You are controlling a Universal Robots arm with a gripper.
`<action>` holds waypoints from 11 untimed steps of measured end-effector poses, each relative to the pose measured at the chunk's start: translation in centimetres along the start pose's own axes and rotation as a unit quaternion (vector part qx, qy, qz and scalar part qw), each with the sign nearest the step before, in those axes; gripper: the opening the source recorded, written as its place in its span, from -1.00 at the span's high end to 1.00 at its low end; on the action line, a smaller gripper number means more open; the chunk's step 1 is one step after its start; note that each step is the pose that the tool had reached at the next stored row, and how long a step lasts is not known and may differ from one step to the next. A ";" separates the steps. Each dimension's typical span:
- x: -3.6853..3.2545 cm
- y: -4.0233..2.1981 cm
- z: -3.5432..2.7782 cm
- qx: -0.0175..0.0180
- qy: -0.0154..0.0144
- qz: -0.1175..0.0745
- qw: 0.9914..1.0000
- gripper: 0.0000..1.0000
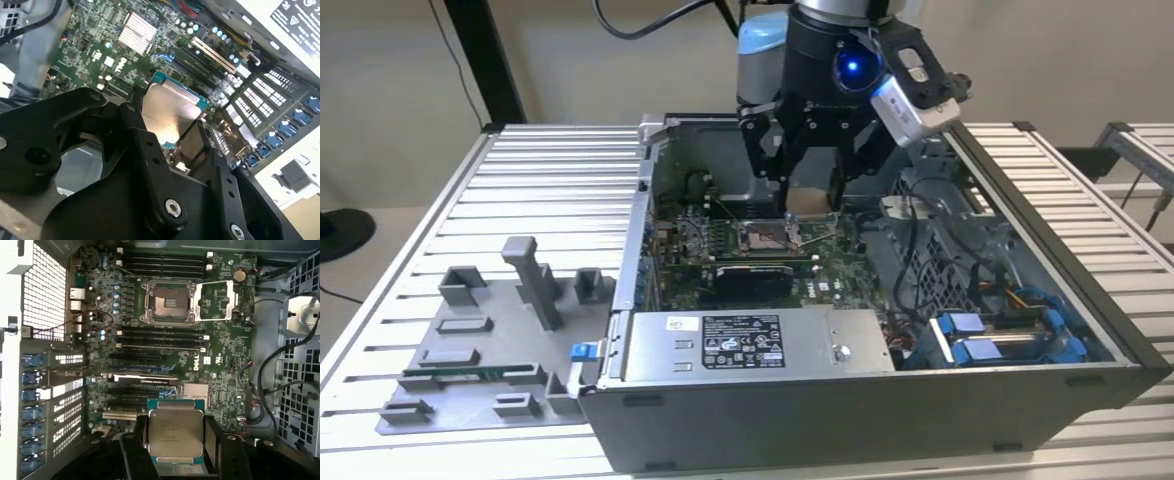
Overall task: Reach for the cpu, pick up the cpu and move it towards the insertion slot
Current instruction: 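Pick up the cpu and move it towards the insertion slot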
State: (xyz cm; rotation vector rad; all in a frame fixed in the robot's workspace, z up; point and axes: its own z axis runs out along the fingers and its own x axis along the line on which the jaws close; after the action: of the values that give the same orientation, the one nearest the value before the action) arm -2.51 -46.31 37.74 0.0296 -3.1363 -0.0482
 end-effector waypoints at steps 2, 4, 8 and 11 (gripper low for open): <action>-0.80 -0.02 0.00 0.000 0.000 0.000 1.000 1.00; -1.60 -0.03 0.00 0.000 0.000 0.000 1.000 1.00; -3.11 -0.06 -0.01 0.000 0.000 0.000 1.000 1.00; -4.22 -0.07 -0.02 0.000 0.000 0.000 1.000 1.00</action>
State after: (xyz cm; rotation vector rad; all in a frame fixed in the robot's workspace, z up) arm 1.70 -46.30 37.74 0.0297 -3.1363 -0.0484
